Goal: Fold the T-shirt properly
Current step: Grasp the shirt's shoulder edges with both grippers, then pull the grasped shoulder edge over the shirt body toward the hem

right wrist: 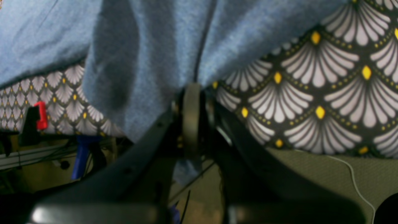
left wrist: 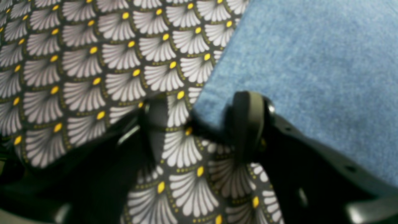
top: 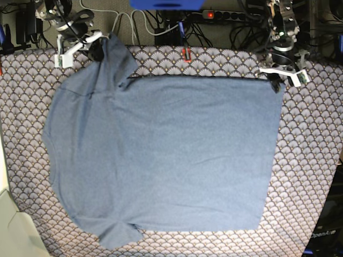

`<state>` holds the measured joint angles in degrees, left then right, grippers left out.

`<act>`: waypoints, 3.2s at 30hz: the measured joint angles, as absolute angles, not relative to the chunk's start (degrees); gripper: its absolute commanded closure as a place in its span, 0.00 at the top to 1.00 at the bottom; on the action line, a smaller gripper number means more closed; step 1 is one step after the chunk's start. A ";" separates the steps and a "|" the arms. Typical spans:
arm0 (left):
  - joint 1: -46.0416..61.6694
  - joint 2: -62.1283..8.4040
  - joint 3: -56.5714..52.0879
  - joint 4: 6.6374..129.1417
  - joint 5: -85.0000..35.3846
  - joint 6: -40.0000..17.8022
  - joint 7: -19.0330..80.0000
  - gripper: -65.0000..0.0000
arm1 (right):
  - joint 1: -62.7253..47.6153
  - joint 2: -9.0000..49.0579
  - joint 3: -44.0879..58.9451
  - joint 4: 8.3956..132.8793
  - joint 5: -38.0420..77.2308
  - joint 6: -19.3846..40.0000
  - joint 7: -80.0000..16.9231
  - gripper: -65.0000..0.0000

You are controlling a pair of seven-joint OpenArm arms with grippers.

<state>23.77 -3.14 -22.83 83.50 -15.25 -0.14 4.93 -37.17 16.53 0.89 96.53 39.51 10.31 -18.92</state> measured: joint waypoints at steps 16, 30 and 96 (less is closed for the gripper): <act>23.88 -3.20 -22.87 85.73 -15.25 -0.25 7.55 0.01 | -36.03 20.97 1.02 96.75 39.66 10.68 -20.86 0.00; 21.21 -3.33 -22.87 89.03 -14.85 -0.21 7.55 0.01 | -29.50 23.44 4.71 96.29 38.39 9.37 -23.57 0.00; -17.93 -10.76 -10.41 56.86 -5.98 -0.16 7.22 0.01 | 28.21 18.72 -17.91 53.82 -3.03 9.67 -22.76 0.00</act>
